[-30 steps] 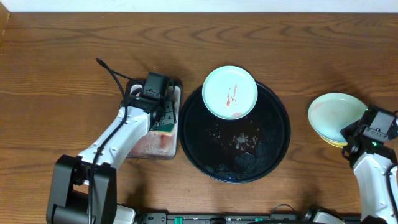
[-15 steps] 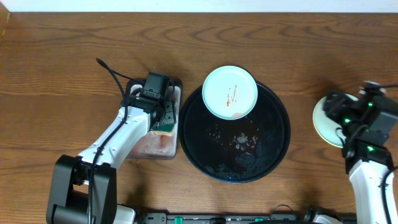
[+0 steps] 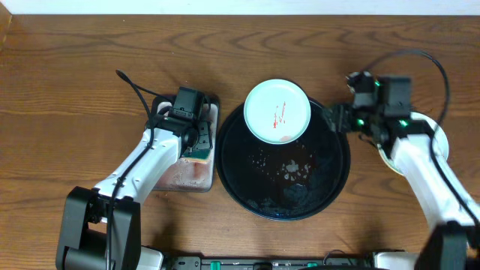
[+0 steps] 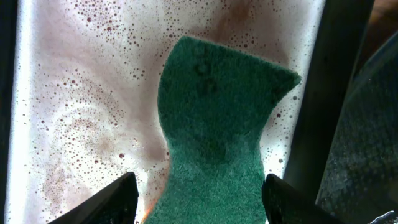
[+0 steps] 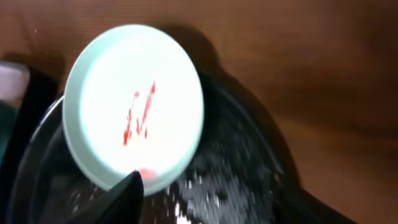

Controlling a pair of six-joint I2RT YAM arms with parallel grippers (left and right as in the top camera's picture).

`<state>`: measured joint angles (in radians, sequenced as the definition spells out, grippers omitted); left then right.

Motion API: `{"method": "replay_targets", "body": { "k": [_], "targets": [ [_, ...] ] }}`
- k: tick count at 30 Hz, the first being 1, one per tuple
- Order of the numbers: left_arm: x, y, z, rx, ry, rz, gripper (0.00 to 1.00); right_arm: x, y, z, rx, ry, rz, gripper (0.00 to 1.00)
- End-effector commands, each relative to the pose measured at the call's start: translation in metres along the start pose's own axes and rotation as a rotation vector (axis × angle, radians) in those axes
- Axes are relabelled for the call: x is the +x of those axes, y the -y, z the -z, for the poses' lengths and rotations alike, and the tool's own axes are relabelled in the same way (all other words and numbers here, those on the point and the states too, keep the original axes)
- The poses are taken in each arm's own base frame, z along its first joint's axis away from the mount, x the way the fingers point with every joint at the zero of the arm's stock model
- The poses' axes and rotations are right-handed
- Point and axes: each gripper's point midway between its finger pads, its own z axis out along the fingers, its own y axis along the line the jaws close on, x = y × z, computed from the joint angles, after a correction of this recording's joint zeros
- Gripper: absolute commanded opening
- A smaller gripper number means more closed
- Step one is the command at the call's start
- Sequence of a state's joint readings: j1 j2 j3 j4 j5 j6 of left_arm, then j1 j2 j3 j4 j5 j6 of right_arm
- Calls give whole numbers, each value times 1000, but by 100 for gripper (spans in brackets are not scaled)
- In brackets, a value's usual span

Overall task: Clean dirty plates on tray and stack at the side
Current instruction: 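Drag the last pale green plate toward the tray center with right gripper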

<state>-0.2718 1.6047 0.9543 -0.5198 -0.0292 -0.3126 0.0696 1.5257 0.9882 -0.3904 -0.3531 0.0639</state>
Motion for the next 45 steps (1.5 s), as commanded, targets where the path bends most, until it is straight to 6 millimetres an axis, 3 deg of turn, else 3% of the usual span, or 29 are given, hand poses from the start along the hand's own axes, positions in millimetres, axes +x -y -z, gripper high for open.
{"method": "replay_targets", "body": {
  "k": [1, 4, 12, 15, 17, 19, 25, 30, 35, 45],
  "targets": [
    [5, -4, -3, -12, -13, -7, 65, 0, 1, -32, 35, -31, 55, 55],
    [5, -4, -3, -12, -13, -7, 65, 7, 5, -61, 53, -47, 10, 51],
    [5, -4, -3, -12, -13, -3, 65, 34, 1, -105, 38, -117, -21, 42],
    [5, -4, -3, -12, -13, -3, 65, 37, -2, -111, 32, -125, -11, 21],
    [5, -4, -3, -12, -13, -3, 65, 36, -5, -111, 28, -120, -5, 8],
    [5, -4, -3, -12, -13, -4, 65, 34, -6, -108, 27, -116, -4, 1],
    [5, -4, -3, -12, -13, -3, 65, 40, -15, -73, 36, -169, -19, 1],
    [4, -4, -3, -11, -9, -3, 65, 70, -17, -46, 59, -305, -64, 1],
    [1, -2, -5, -5, 3, -2, 65, 95, -17, -48, 65, -376, -82, 1],
    [16, 5, -37, 19, -83, -4, 63, 96, -20, -53, 59, -364, -81, 1]
  ]
}}
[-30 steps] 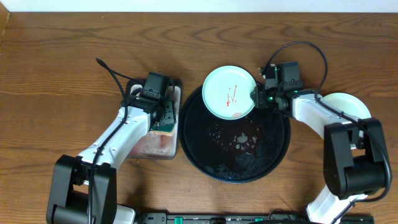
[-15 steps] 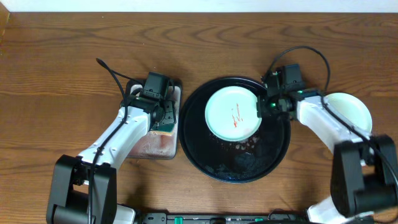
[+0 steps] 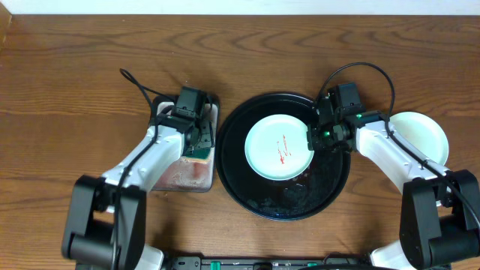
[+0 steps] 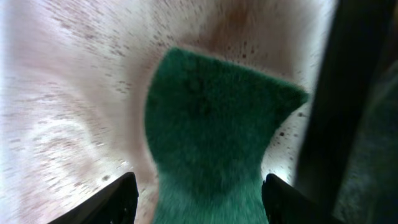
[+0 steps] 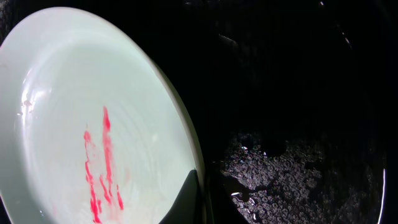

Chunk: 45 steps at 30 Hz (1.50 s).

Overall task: Clean dirty plates on tray and stack at the side
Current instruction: 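Drag the last pale green plate toward the tray center with right gripper, then lift the green sponge out of the soapy tray with the left gripper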

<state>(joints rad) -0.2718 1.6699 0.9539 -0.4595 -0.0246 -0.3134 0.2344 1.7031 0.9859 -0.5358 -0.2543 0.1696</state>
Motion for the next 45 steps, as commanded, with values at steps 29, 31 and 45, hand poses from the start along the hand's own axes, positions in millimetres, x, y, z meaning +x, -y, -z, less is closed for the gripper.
{"method": "replay_targets", "body": {
  "k": [29, 31, 45],
  "targets": [
    [11, -16, -4, 4, -47, 42, 61, 6, 0, -4, -5, -21, -19, 1],
    [13, -17, -8, 1, -55, 41, 60, 6, 0, -4, -5, -21, -19, 1],
    [17, -18, -16, -7, -77, 40, 7, 9, 0, -4, -2, -35, -23, 1]
  ]
}}
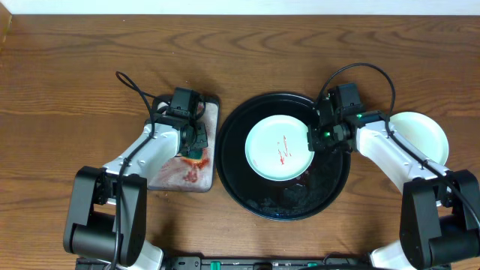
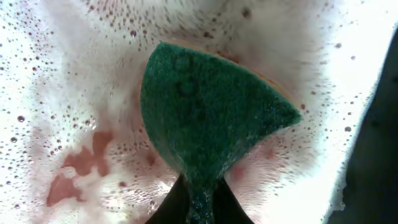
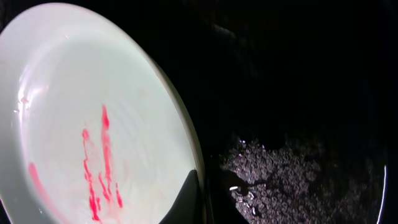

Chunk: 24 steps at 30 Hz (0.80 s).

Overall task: Clean dirty plates on tray and stack at the side
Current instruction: 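Lift the green sponge out of the soapy tray with the left gripper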

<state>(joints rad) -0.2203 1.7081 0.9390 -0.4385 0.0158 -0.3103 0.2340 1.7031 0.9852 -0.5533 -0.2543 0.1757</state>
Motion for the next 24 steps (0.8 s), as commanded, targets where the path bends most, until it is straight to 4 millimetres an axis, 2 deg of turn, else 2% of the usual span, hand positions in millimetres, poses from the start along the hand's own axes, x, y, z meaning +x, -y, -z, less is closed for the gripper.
{"method": "replay_targets", "body": {
  "k": [1, 7, 12, 14, 20, 24],
  "targets": [
    [11, -6, 3, -15, -26, -1, 7, 5, -1, -4, -5, -17, -11, 1],
    [-3, 7, 44, 125, 48, 9, 7, 5, 0, -4, -2, -18, -11, 1],
    [-10, 5, 82, 225, 140, 48, 7, 4, 0, -4, -2, -14, -10, 1],
    [-9, 4, 90, 255, 175, 53, 7, 4, 0, -4, -2, -15, -11, 1],
    [12, -2, 108, 322, 318, 50, 7, 4, 0, -4, -2, -15, -10, 1],
    [3, -9, 124, 352, 460, 72, 7, 4, 0, -4, -2, -15, -11, 1]
  ]
}}
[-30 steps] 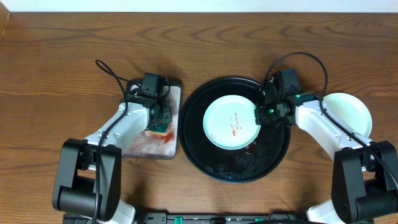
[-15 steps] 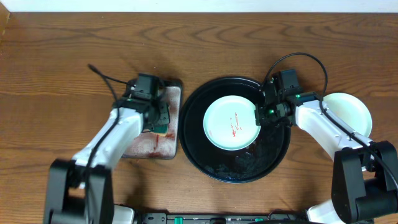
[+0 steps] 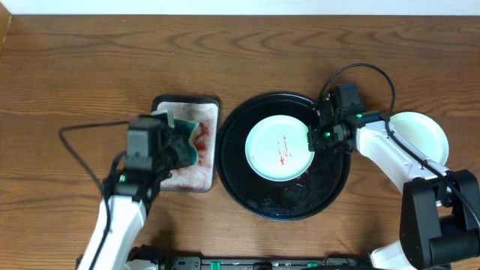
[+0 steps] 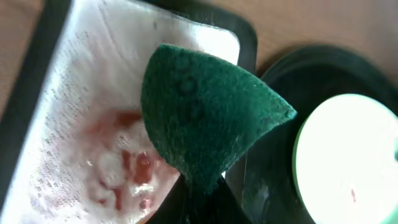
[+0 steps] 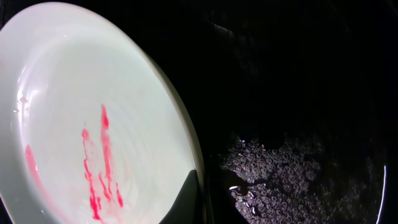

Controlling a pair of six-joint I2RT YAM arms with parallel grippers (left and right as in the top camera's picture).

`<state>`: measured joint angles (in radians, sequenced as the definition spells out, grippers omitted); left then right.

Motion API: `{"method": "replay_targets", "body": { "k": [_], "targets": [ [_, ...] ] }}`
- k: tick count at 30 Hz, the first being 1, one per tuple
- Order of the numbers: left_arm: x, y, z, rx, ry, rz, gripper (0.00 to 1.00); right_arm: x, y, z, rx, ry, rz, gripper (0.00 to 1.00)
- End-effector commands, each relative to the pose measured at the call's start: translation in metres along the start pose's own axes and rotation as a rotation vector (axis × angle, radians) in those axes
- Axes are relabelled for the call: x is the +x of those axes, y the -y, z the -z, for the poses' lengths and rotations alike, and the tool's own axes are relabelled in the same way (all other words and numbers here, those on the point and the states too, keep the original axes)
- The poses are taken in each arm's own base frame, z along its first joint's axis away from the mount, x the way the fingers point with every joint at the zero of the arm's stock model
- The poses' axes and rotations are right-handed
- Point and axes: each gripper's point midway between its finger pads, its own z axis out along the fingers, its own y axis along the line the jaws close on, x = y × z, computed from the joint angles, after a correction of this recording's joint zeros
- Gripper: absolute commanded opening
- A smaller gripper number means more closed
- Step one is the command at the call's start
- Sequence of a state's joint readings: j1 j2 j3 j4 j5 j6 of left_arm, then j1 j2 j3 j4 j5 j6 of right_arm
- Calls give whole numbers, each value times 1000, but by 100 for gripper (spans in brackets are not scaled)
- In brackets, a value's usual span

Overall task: Clean dirty plates on tray and stack at the side
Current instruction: 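Lift the green sponge out of the soapy tray with the left gripper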

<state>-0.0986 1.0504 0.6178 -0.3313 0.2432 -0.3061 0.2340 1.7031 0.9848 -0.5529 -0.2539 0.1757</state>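
Observation:
A pale green plate (image 3: 280, 146) smeared with red lies in the round black tray (image 3: 334, 184). My right gripper (image 3: 313, 140) is shut on the plate's right rim; the red streaks (image 5: 99, 165) fill the right wrist view. My left gripper (image 3: 180, 149) is shut on a green sponge (image 4: 205, 115), folded and lifted above the soapy, red-tinged water in the rectangular basin (image 3: 202, 105). In the left wrist view the dirty plate (image 4: 348, 162) shows at the right.
A clean pale plate (image 3: 424, 135) lies on the wooden table right of the tray. Foamy water glistens on the tray's floor (image 5: 298, 168). The left arm's cable (image 3: 82, 129) trails leftward over the table.
My left gripper has lifted the sponge out of the foamy water and now holds it above the basin, tilted toward the tray. The right gripper still pinches the plate's rim.
First the left gripper stood open around the sponge in the basin while the right arm was beside the plate leaning on the tray's far rim. Then the plate lay in the tray with the right gripper on its rim. The left gripper shut on the sponge, now raised.

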Motion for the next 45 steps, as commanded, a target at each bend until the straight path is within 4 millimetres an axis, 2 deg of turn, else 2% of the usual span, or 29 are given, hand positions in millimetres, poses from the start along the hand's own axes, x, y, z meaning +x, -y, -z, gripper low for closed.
{"method": "replay_targets", "body": {
  "k": [1, 6, 11, 15, 19, 22, 26, 31, 36, 45],
  "targets": [
    [-17, 2, 14, 44, 129, -8, 7, 4, 0, -4, -2, -15, -11, 1],
    [-21, -2, 11, 71, 173, -1, 7, 4, 0, -4, -2, -13, -10, 1],
    [-22, 13, 10, 201, 162, 11, 7, 4, 0, -4, -2, -14, -2, 1],
    [-33, 10, 15, 270, 175, 138, 7, 4, 0, -4, -2, -14, -2, 1],
    [-32, -1, 17, 326, 122, 346, 7, 4, 0, -4, -2, -14, -2, 1],
    [-29, -13, 11, 350, 64, 493, 8, 4, 0, -4, -3, -14, -2, 1],
    [-21, -22, -1, 350, 12, 540, 7, 4, 0, -4, -3, -13, -2, 1],
    [-19, -17, -12, 408, -27, 520, 7, 4, 0, -4, -2, -14, 2, 1],
    [-29, -10, -11, 467, 7, 438, 7, 4, 0, -4, -3, -14, 8, 1],
    [-36, -8, -8, 478, 41, 406, 7, 4, 0, -4, -3, -14, 8, 1]
  ]
}}
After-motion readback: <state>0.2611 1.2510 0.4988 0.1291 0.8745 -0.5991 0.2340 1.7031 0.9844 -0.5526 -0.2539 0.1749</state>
